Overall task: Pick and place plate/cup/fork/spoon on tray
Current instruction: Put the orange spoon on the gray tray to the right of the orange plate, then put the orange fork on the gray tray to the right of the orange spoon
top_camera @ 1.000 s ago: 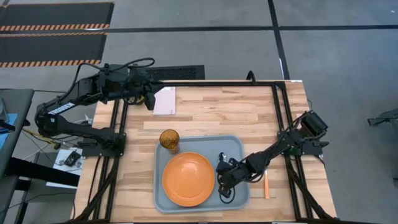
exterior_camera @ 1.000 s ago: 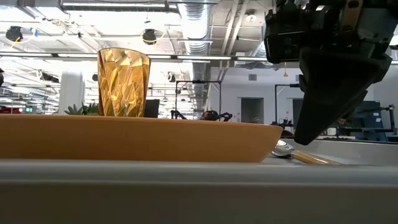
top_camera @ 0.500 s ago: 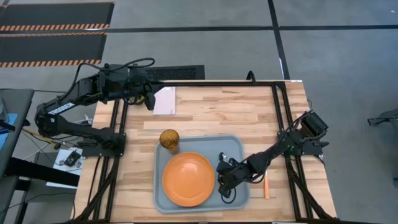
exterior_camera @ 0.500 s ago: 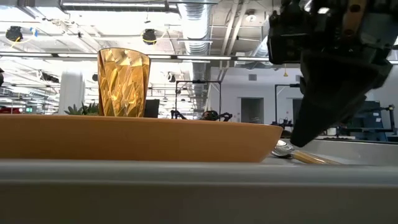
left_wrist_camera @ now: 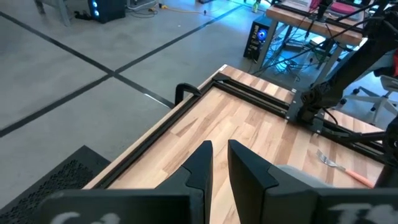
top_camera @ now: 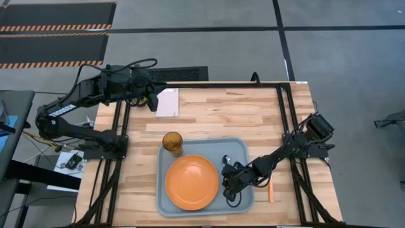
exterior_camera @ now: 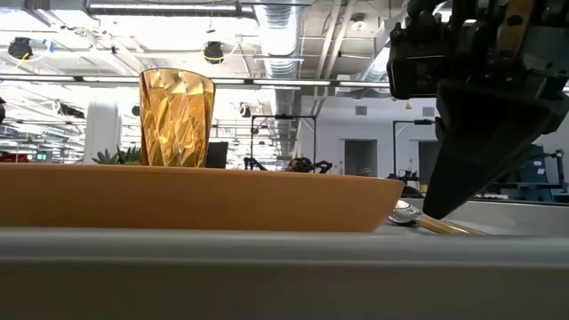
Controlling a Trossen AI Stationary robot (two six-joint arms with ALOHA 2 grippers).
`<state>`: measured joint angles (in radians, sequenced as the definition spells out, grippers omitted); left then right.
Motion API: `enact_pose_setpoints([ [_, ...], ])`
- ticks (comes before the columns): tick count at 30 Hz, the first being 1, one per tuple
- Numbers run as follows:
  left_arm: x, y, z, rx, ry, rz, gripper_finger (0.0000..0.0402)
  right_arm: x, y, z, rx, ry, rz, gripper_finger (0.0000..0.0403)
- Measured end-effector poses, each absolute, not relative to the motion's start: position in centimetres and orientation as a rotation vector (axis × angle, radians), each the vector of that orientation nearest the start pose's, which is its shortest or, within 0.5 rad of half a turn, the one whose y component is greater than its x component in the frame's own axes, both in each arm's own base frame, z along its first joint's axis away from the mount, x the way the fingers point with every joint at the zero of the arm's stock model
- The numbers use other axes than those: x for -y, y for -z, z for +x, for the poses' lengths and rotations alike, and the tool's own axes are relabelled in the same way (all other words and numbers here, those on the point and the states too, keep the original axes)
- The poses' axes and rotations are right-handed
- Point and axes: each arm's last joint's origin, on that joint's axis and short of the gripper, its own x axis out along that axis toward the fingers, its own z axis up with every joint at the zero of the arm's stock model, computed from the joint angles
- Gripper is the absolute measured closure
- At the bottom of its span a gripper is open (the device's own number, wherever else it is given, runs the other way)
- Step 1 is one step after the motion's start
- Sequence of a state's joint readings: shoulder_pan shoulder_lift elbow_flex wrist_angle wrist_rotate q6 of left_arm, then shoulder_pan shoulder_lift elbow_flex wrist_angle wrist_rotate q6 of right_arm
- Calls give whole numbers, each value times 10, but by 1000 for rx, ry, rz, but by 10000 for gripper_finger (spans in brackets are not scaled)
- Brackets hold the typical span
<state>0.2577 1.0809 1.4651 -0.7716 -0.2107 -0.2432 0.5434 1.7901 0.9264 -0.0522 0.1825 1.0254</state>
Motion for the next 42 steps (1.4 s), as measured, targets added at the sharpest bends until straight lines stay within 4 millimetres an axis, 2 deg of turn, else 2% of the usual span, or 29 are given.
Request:
enact_pose_setpoints([
  [14, -54, -448, 182, -335, -506, -241, 368, -173, -138, 293, -926, 127, 618, 391],
  [21, -54, -448, 182, -335, -506, -241, 368, -181, -129, 293, -944, 125, 659, 391],
  [29, -54, -449, 182, -319, -505, -242, 368, -180, -131, 293, -947, 85, 612, 391],
  [32, -54, -450, 183, -301, -509, -247, 368, -176, -140, 294, -927, 49, 568, 391],
  [37, -54, -450, 183, -302, -510, -246, 368, -169, -161, 291, -902, 36, 595, 391],
  [42, -55, -450, 183, -304, -509, -238, 366, -153, -182, 256, -1058, 318, 773, 385],
])
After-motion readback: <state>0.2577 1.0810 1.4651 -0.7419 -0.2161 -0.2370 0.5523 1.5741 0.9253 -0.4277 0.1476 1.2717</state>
